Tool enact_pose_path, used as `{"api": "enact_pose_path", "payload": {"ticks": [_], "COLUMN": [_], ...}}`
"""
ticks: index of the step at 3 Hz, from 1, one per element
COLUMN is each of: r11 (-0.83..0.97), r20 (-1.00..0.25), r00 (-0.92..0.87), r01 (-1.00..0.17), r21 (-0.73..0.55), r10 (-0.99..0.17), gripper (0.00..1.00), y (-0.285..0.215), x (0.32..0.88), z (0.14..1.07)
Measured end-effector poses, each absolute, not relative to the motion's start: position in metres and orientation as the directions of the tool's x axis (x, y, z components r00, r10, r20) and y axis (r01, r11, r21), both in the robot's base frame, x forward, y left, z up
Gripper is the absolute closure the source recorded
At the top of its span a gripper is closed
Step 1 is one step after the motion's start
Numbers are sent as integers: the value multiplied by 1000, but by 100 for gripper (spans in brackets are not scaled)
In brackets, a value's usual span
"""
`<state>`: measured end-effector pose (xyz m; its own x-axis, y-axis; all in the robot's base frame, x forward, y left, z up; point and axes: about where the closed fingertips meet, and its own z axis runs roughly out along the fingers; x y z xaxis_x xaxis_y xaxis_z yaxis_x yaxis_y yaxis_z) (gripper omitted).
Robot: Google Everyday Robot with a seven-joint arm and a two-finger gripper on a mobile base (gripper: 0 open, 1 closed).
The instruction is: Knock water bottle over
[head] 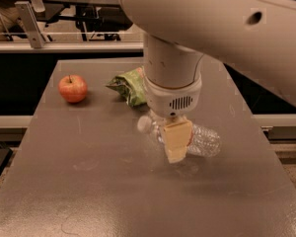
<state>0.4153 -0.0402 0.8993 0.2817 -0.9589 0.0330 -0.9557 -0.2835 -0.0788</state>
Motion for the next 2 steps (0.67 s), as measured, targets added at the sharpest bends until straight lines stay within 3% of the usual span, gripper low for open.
{"api": "enact_pose_path", "payload": {"ticks": [2], "r11": [-273], "r20": [10], "r00": [273], "r01": [-961], "r21": [-44], "r10": [-962], "gripper": [0], "y": [-35], "x": [402], "z": [884]}}
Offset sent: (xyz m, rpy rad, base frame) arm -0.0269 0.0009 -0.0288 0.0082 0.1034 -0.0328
